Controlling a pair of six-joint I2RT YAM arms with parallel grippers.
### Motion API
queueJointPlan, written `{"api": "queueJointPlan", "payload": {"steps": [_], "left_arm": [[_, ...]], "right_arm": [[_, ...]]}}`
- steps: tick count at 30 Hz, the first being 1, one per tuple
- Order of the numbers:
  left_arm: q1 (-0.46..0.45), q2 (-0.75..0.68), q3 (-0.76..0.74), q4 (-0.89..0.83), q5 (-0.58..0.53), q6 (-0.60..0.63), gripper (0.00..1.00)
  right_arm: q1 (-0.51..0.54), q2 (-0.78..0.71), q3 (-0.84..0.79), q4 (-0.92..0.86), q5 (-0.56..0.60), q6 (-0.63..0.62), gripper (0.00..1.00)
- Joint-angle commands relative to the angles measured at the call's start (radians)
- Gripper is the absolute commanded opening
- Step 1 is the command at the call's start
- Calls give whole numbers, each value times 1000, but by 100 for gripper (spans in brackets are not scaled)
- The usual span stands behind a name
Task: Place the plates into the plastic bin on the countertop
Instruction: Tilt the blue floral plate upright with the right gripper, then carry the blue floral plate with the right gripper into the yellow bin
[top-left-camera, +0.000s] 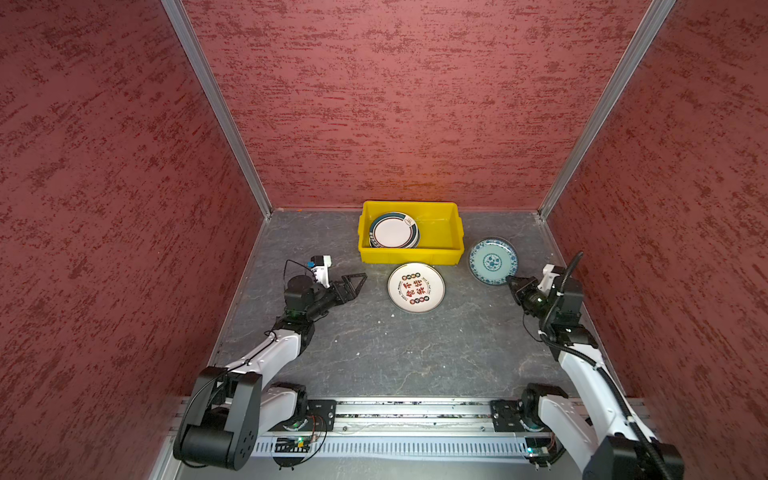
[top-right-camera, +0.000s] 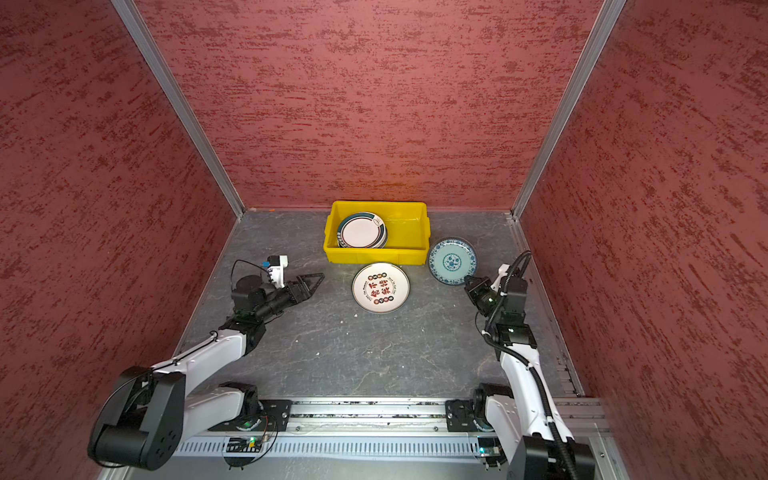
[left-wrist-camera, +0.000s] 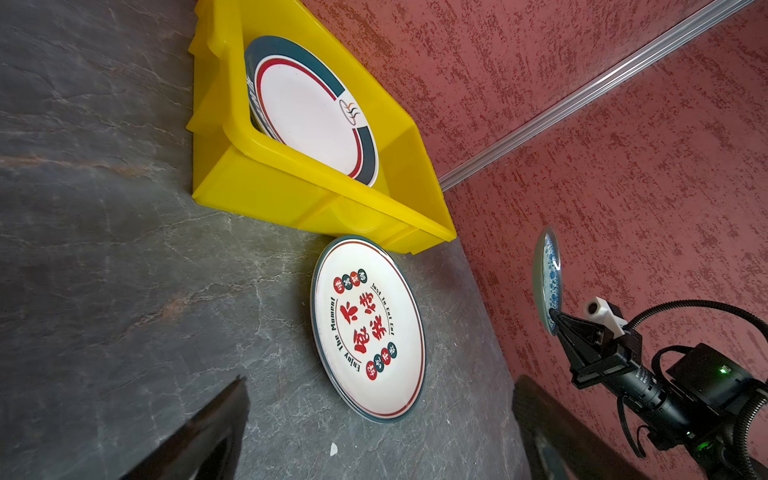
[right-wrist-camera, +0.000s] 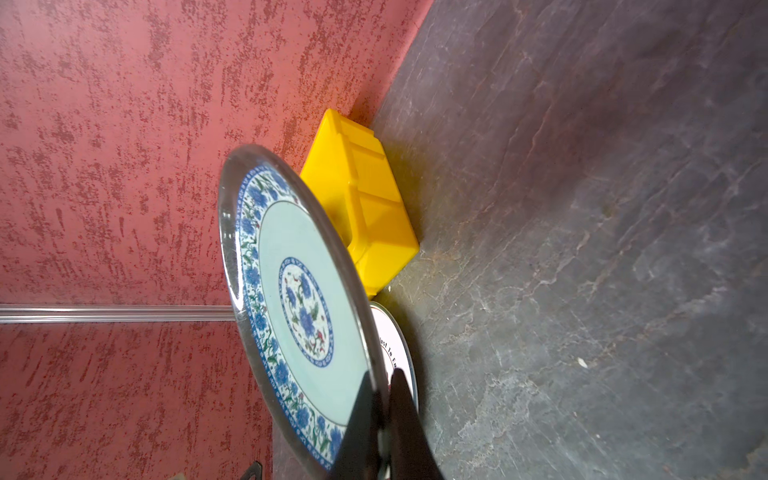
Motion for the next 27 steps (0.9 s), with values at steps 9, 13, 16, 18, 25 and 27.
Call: {"api": "queueJointPlan", "payload": {"steps": [9, 13, 16, 18, 25, 27], "left_arm": [[8, -14, -2, -15, -28, 18, 99], [8, 1, -3, -8, -29, 16, 99], [7, 13, -3, -2, -27, 12, 99], [7, 19, -3, 3, -25, 9, 99], [8, 10, -4, 3, -23, 3, 99], [8, -1, -5, -5, -24, 7, 99]], "right_arm": [[32, 56, 101, 45, -60, -11, 0], [81, 91, 132, 81, -38, -11, 0], [144, 145, 172, 111, -4, -15, 0], [195, 193, 212, 124, 20, -26, 0], [368, 434, 405, 196, 66, -57, 0], [402, 507, 470, 200, 79, -75, 0]]}}
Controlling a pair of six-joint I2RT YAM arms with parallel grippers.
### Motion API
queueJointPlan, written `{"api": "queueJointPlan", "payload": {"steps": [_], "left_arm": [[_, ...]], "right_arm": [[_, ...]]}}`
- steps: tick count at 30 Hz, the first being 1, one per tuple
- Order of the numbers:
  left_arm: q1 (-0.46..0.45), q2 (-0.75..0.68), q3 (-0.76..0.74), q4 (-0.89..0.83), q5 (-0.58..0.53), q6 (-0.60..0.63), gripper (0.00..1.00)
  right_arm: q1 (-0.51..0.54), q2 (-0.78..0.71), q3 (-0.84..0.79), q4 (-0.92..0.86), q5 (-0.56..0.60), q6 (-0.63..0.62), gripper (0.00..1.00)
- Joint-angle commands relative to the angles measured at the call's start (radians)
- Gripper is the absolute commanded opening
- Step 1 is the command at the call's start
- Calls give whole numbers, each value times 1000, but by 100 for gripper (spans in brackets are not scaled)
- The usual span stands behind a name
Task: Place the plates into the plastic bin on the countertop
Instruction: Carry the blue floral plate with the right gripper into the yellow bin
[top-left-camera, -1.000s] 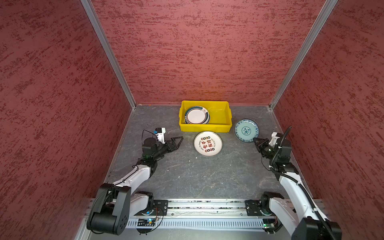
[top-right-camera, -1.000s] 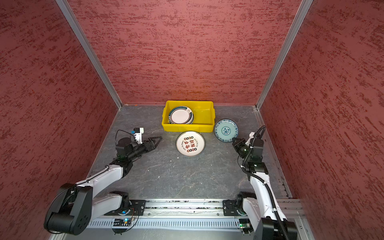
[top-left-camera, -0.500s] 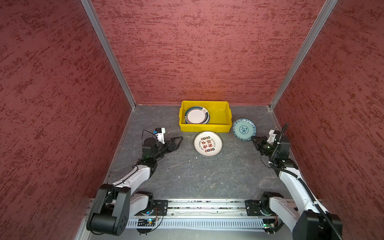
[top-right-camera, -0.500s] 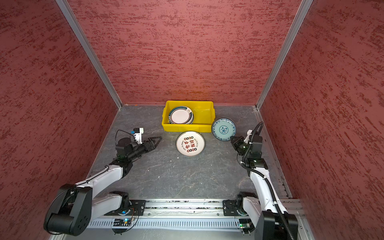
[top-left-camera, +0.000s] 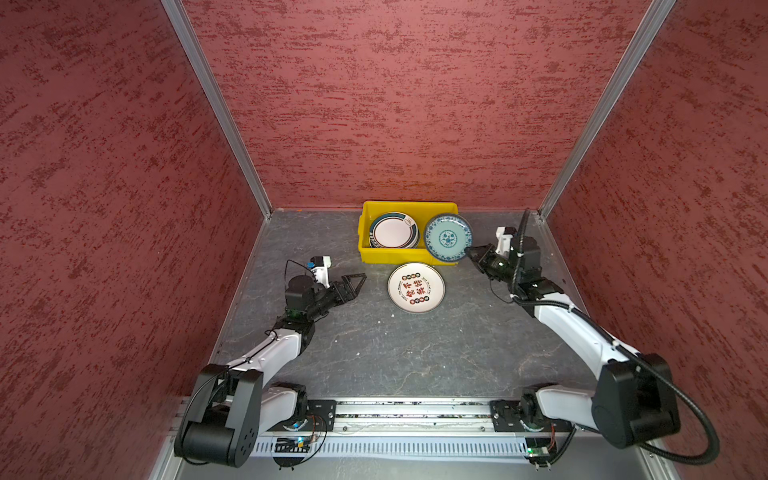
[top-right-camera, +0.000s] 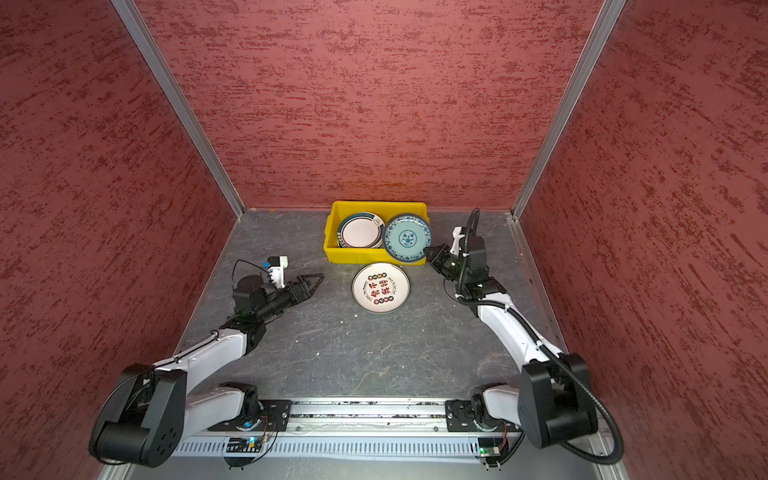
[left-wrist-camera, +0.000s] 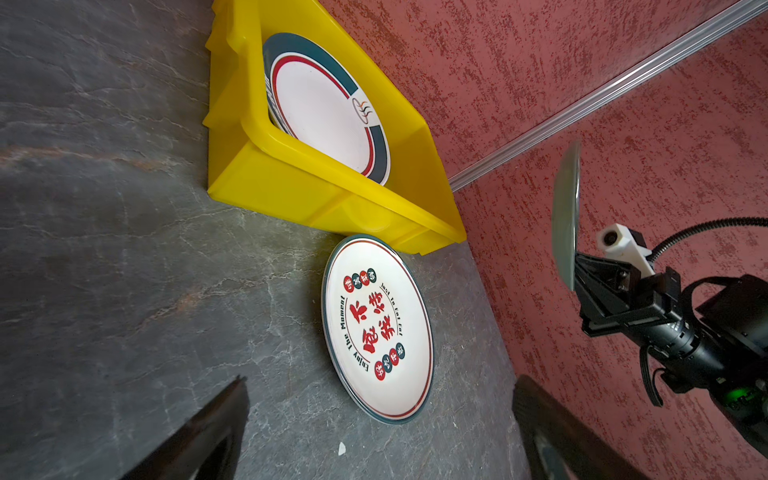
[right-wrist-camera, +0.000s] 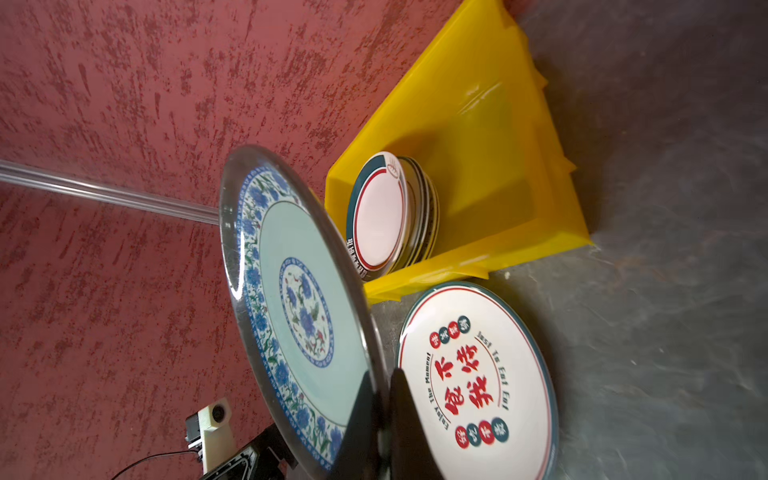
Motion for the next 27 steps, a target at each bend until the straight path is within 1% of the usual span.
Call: {"api": "queueJointPlan", "payload": {"steps": [1, 6, 12, 13, 17, 21, 27], "left_arm": [[7, -21, -5, -1, -4, 8, 99], [10, -64, -11, -23, -21, 16, 99], [11, -115, -17, -30, -30, 27, 99], [10, -123, -19, -55, -30, 28, 99], [10, -147, -17, -80, -36, 27, 99], [11, -157, -15, -94, -42, 32, 99], [11, -153, -12, -97, -37, 28, 99]], "right_arm": [[53, 97, 111, 89, 44, -47, 0], [78, 316, 307, 46, -17, -99, 0], [103, 493, 477, 70, -24, -116, 0], [102, 525, 515, 65, -27, -123, 0], [108, 656, 678, -16, -24, -148, 0], [125, 761, 798, -83, 0, -168, 0], [150, 874, 905, -130, -15, -162, 0]]}}
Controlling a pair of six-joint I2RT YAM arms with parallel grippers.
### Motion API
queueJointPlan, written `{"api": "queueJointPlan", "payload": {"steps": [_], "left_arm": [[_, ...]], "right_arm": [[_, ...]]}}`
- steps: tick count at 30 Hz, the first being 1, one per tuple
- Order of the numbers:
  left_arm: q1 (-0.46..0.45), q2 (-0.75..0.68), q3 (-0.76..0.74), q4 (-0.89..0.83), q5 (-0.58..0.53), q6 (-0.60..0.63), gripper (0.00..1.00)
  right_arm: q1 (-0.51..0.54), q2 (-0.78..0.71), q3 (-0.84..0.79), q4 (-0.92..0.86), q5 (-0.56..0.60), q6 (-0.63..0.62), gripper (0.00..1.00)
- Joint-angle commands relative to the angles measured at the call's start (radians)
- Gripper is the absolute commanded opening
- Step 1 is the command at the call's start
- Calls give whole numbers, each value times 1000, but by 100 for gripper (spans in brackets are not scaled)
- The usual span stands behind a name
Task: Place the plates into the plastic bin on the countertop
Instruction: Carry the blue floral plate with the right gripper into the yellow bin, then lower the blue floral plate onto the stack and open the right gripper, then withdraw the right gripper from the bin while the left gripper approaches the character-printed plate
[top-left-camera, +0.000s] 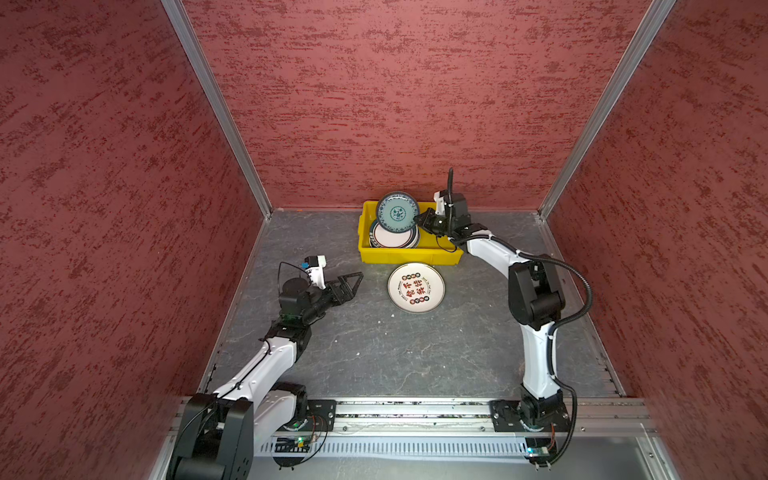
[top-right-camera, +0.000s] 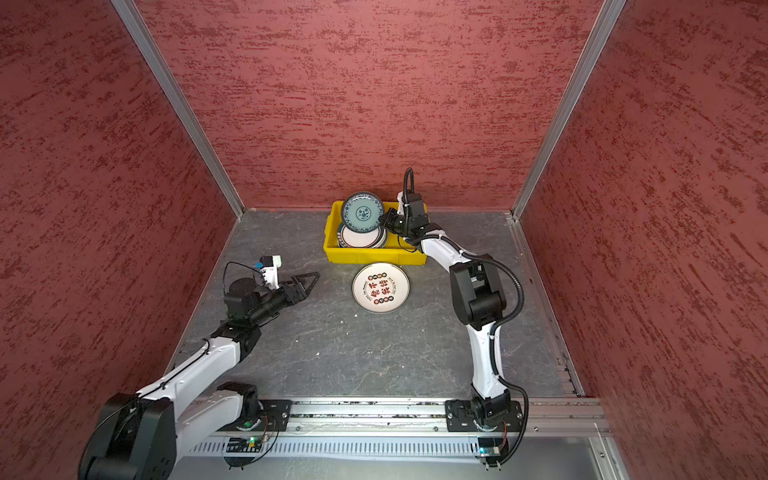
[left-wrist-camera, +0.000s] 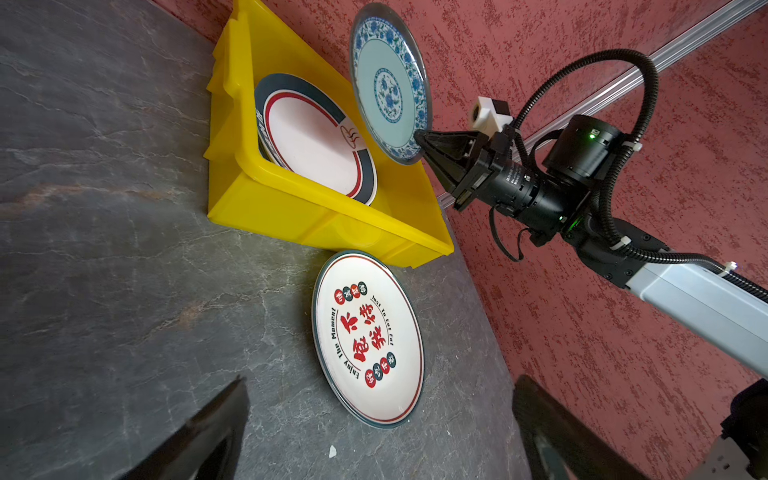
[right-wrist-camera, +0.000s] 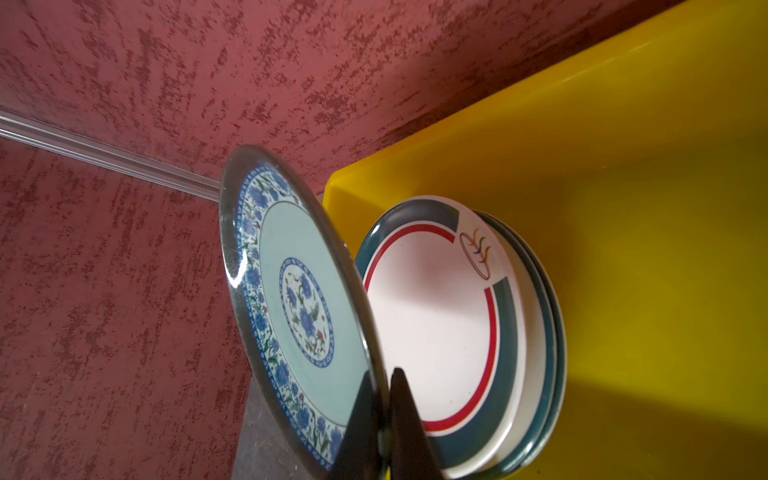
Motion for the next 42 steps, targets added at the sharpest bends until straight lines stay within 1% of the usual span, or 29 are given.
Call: {"api": "queueJointPlan", "payload": {"steps": [1, 9, 11, 12, 13, 14, 16, 18, 21, 24, 27, 29, 32, 34, 38, 42], "left_arm": [[6, -7, -4, -8, -7, 20, 99], [6, 4, 0, -14, -8, 14, 99], [7, 10, 3, -16, -8, 13, 99], [7, 13, 4, -16, -6, 13, 99], [7, 16, 4, -15, -6, 13, 99], [7, 18, 4, -14, -3, 13, 99], [7, 19, 5, -12, -2, 13, 99], [7, 18, 6, -14, -4, 13, 99], [7, 14, 8, -24, -5, 14, 99], [7, 5, 6, -26, -10, 14, 99], [9, 2, 6, -39, -26, 15, 99], [11, 0, 6, -41, -23, 17, 99], [15, -7, 6, -36, -3, 19, 100], [17, -15, 7, -51, -17, 17, 99], [19, 1, 12, -67, -35, 19, 99], [17, 47, 23, -63, -15, 14, 99]], "right_arm": [[22, 38, 58, -34, -10, -12, 0], [33, 104, 122, -79, -13, -21, 0], [33, 112, 131, -83, -29, -17, 5], [33, 114, 137, -87, -38, -15, 10], [33, 114, 144, -90, -40, -17, 18], [33, 112, 150, -97, -41, -19, 29], [33, 103, 158, -116, -29, -23, 43], [33, 88, 160, -127, -11, -32, 49], [33, 52, 160, -143, 14, -37, 56], [34, -15, 132, -136, 25, -46, 61], [36, -129, 39, -90, 57, -64, 67], [36, -226, -57, -40, 74, -77, 71], [37, -361, -221, 52, 73, -106, 74], [35, -466, -317, 96, 78, -119, 76], [35, -654, -489, 101, 117, -151, 80], [35, -833, -692, 164, 122, -163, 81]]}}
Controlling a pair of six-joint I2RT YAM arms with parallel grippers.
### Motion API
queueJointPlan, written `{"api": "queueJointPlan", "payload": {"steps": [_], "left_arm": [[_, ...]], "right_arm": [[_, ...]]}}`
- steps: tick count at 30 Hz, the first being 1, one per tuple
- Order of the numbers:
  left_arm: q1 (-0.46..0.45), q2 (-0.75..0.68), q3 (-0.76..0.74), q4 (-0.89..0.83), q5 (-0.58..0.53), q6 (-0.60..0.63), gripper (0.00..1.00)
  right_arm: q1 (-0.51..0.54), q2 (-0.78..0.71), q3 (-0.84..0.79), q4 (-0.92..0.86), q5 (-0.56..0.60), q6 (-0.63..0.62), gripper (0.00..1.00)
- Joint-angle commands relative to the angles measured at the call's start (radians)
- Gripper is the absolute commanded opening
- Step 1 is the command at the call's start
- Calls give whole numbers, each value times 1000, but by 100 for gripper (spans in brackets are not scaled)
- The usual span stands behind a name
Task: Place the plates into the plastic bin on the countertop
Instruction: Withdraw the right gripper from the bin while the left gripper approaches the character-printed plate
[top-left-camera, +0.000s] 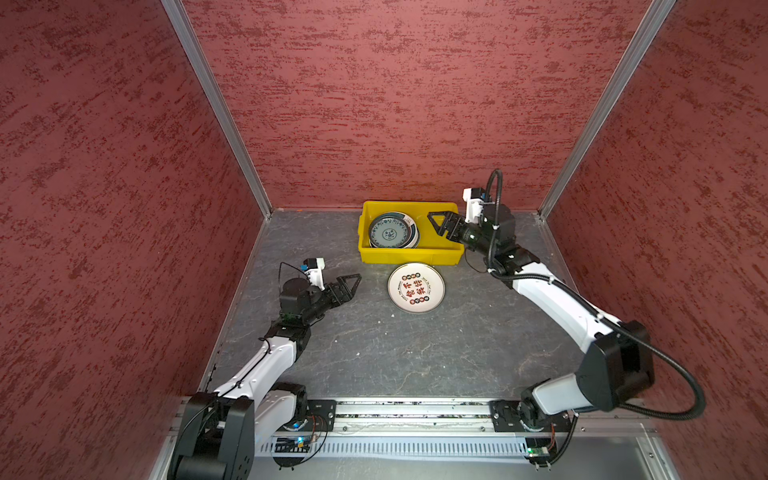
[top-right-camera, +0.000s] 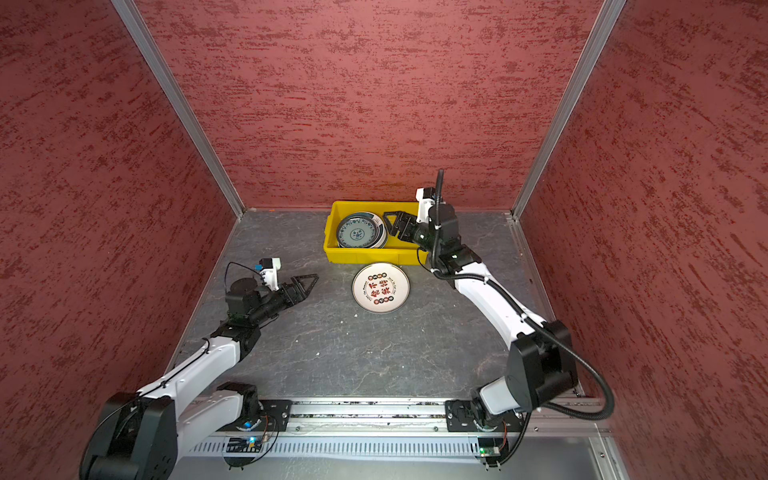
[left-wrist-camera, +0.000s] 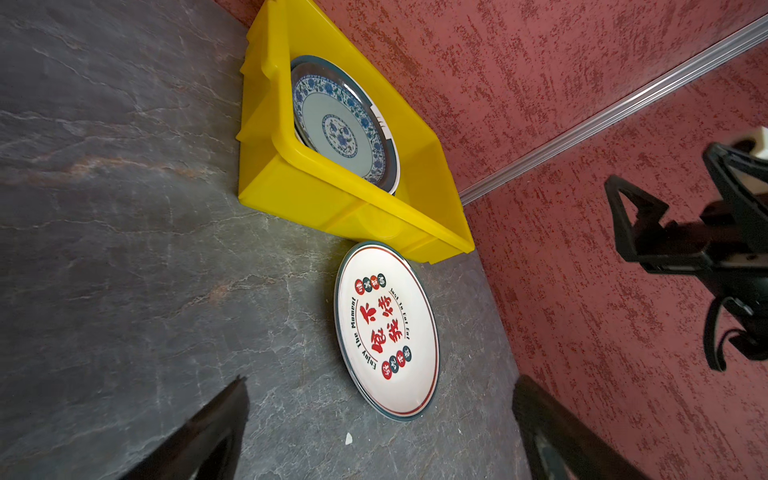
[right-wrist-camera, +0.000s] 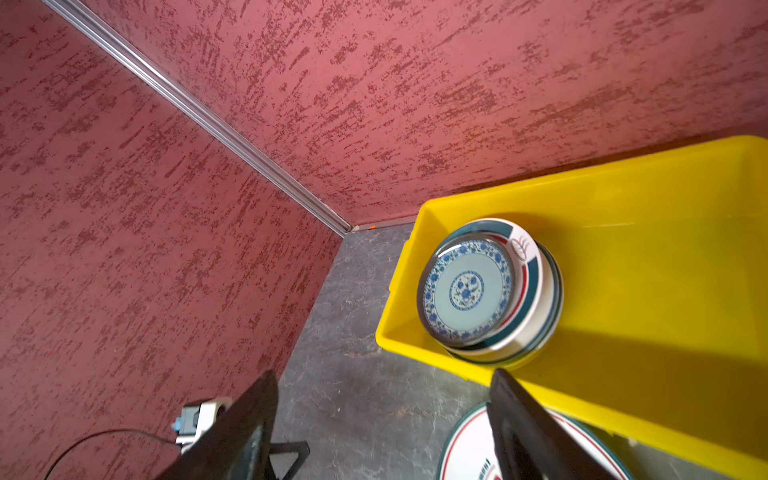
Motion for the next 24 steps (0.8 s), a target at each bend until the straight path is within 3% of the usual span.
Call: {"api": "queueJointPlan", "payload": {"steps": [1, 6, 9, 16, 24], "left_arm": [[3, 36, 32, -22, 8, 13, 99], [-19, 62, 47, -38, -6, 35, 99], [-41, 78, 57, -50, -23, 52, 99], [-116, 194, 96, -52, -62, 41, 99], [-218, 373, 173, -9, -72, -37, 99]], "right_arm": [[3, -118, -162, 94, 34, -26, 81], [3, -297, -492, 315, 49, 37, 88], [3, -380, -614, 347, 104, 58, 91], [2, -517, -742, 315, 164, 76, 98], [2, -591, -793, 253, 131, 86, 99]]}}
